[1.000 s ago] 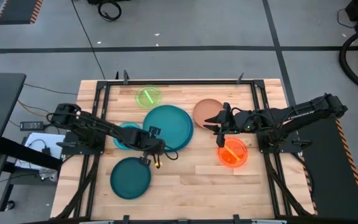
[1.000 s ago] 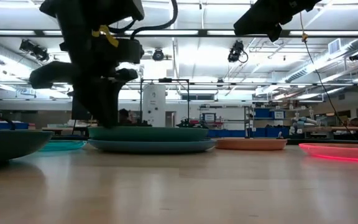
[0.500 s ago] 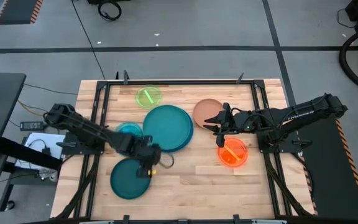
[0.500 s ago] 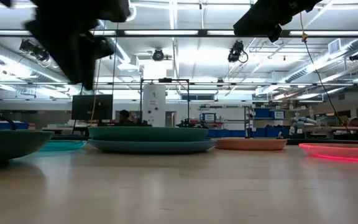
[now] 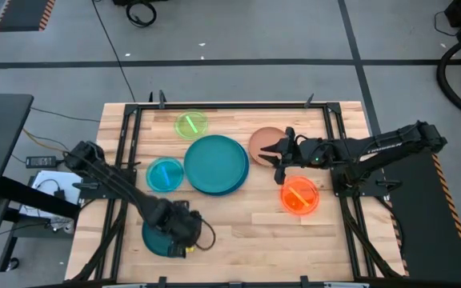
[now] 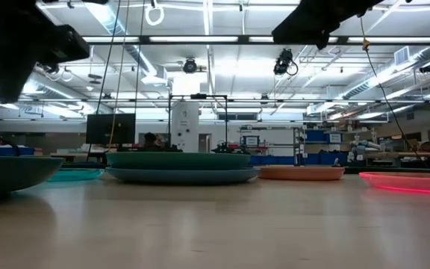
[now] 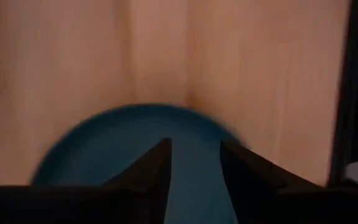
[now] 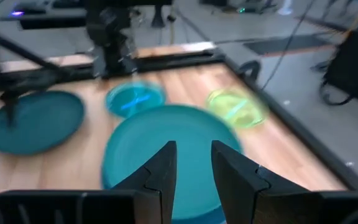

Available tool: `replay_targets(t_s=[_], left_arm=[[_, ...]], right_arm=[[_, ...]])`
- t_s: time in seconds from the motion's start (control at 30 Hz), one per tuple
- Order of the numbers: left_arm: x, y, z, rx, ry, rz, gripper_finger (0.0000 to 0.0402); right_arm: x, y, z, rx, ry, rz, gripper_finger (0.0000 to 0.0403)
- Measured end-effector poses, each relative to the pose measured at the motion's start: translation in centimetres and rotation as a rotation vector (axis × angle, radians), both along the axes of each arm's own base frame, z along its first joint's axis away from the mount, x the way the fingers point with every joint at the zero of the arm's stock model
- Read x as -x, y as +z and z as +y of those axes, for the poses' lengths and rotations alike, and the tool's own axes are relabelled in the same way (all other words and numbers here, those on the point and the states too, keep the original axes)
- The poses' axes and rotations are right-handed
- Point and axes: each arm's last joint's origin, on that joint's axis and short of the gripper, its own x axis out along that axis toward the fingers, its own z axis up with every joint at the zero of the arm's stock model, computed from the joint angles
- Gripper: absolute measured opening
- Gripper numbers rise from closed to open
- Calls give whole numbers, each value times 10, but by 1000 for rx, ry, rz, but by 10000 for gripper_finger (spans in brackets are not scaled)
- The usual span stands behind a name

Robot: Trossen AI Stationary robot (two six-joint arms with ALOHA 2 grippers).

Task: Stack plastic plates
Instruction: Stack the dark green plate on top of the green plate

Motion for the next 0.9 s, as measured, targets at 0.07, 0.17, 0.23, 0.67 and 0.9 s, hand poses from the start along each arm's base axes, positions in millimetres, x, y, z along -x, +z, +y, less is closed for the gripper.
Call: replay_targets(t_s=[0.07, 0.17, 0.23, 0.67, 0.9], left_arm=[[-2, -5, -10, -13, 30, 40, 144], [-8, -13, -22, -48, 93, 109, 144], [-11, -16, -29, -66, 160, 154, 144], [-26, -27, -65, -23, 461, 207, 144], [-28, -48, -68, -70, 512, 254, 144]], right_arm=[[-1, 4, -5, 32, -39, -38, 110], [-3, 10, -11, 87, -85, -81, 110], [-4, 13, -14, 119, -96, -103, 110], [-5, 23, -29, 271, -118, -133, 110], [-6, 24, -30, 278, -28, -141, 110]])
